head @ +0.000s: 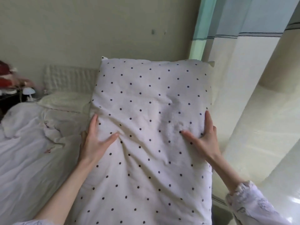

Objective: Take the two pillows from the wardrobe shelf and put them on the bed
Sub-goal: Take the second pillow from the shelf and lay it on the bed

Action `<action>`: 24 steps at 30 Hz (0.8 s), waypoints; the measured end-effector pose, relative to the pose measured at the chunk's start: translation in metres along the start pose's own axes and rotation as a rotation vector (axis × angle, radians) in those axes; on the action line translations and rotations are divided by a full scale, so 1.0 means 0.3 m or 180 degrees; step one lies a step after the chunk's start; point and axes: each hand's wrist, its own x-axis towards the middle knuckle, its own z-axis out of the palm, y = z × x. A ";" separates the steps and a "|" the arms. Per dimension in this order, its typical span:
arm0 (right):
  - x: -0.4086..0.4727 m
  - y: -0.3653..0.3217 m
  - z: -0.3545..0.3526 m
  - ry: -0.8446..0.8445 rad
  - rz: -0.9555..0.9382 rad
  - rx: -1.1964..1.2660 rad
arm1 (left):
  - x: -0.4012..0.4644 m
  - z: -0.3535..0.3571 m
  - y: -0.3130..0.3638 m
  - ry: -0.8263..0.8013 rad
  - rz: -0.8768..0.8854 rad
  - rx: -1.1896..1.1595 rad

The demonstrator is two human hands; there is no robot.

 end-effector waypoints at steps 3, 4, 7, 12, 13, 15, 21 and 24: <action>0.210 0.076 0.095 -0.0157 0.0012 0.0095 | 0.149 0.082 -0.039 0.0164 -0.0008 0.0048; 0.286 0.096 0.124 -0.0229 0.0004 0.0123 | 0.203 0.107 -0.047 0.0244 -0.0046 0.0072; 0.511 0.138 0.201 -0.0429 0.0003 0.0171 | 0.367 0.182 -0.054 0.0377 -0.0111 0.0119; 0.833 0.181 0.334 -0.0544 -0.0143 0.0352 | 0.607 0.284 -0.056 0.0740 -0.0132 0.0288; 0.890 0.192 0.364 -0.0590 -0.0170 0.0333 | 0.651 0.304 -0.062 0.0783 -0.0176 0.0306; 0.997 0.218 0.426 -0.0674 -0.0201 0.0329 | 0.739 0.342 -0.083 0.0860 -0.0271 0.0357; 1.335 0.302 0.633 -0.0769 -0.0178 0.0359 | 1.075 0.450 -0.196 0.0957 -0.0547 0.0538; 1.523 0.357 0.757 -0.0738 -0.0181 0.0331 | 1.275 0.514 -0.290 0.0926 -0.0605 0.0474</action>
